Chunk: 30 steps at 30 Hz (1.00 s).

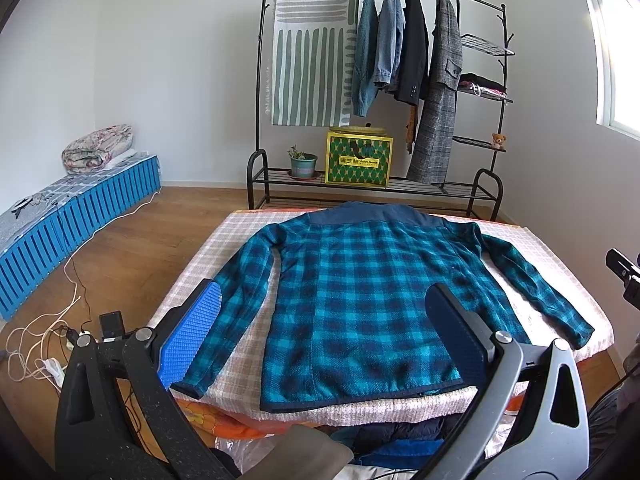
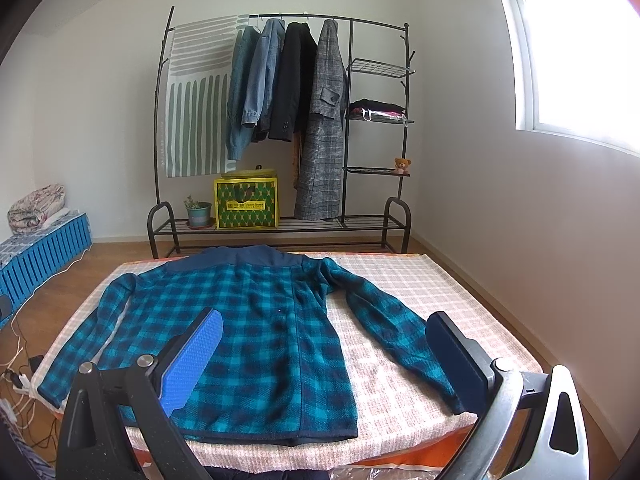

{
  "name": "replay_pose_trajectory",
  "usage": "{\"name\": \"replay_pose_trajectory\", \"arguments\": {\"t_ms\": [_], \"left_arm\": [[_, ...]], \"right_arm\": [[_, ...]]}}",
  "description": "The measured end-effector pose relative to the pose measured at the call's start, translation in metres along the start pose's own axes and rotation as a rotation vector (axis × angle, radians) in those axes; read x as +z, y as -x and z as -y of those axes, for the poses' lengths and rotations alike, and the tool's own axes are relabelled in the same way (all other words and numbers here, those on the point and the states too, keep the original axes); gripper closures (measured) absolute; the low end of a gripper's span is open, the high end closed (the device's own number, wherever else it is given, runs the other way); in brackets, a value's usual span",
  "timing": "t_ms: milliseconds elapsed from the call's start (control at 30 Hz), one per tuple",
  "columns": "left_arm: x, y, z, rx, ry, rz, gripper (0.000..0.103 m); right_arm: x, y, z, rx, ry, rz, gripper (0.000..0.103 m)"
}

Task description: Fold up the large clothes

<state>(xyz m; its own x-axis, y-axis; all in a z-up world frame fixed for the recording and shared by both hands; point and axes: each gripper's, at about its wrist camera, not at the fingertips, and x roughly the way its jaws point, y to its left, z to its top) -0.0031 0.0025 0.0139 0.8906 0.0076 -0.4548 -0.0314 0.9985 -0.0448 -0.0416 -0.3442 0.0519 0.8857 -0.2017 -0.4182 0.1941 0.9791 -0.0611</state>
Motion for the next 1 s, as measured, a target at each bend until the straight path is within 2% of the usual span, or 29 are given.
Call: {"name": "replay_pose_trajectory", "arguments": {"t_ms": [1000], "left_arm": [[0.0010, 0.0013, -0.0029, -0.002, 0.003, 0.003, 0.000]], "right_arm": [[0.0053, 0.0016, -0.0076, 0.005, 0.008, 0.011, 0.000]]}}
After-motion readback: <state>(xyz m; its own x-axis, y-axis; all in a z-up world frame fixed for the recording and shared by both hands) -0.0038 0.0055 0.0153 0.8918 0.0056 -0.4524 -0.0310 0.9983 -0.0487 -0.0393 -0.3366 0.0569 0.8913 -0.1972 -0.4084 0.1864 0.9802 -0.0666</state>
